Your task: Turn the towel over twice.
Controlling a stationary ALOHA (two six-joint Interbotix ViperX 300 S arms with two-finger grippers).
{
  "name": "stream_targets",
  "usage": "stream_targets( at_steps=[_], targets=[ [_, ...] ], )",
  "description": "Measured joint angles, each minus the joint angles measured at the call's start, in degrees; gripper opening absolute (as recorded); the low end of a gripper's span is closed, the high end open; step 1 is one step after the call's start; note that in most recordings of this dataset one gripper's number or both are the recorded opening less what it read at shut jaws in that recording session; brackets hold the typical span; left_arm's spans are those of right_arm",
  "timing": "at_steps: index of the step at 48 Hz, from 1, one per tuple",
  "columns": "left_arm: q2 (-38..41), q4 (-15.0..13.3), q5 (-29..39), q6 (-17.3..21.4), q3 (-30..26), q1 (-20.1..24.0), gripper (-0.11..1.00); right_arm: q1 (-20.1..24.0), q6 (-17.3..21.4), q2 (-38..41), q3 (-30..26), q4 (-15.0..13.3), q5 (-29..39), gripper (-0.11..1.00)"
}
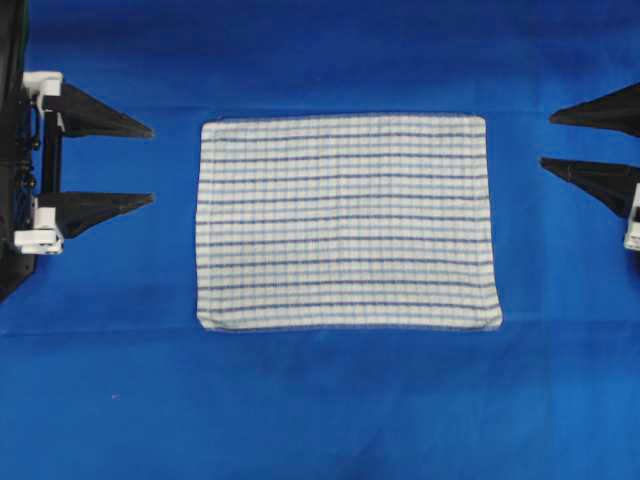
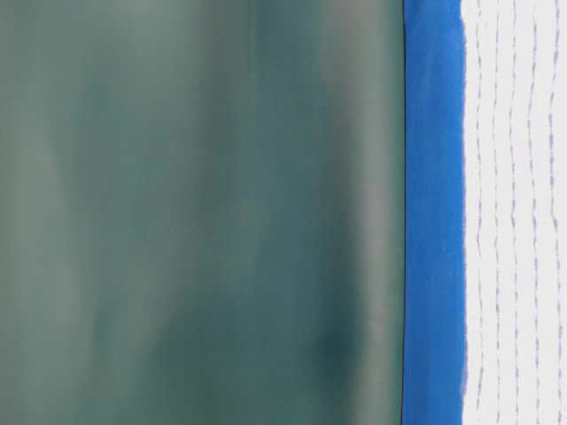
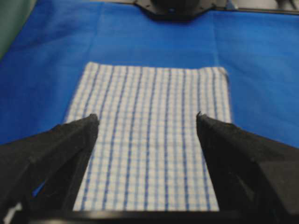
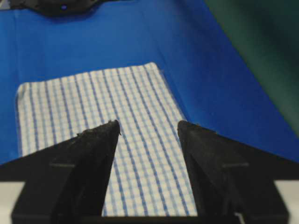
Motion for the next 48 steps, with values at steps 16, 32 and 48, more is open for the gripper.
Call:
stream_targets(
  at_steps=[16, 32, 48],
  targets=[
    [-0.44, 0.0, 0.53, 0.35, 0.26, 0.0, 0.81, 0.0, -0.09, -0.44, 0.09, 0.09, 0.97, 0.59],
    [-8.53, 0.0, 2.11, 1.49, 5.01, 0.18, 0.8, -0.09, -0.09, -9.67, 5.98, 0.0, 3.25, 0.57],
    [-18.11, 0.0, 4.92, 1.41, 12.57, 0.88, 0.79, 0.0, 2.11, -18.98, 15.73, 0.0, 3.34, 0.57]
  ],
)
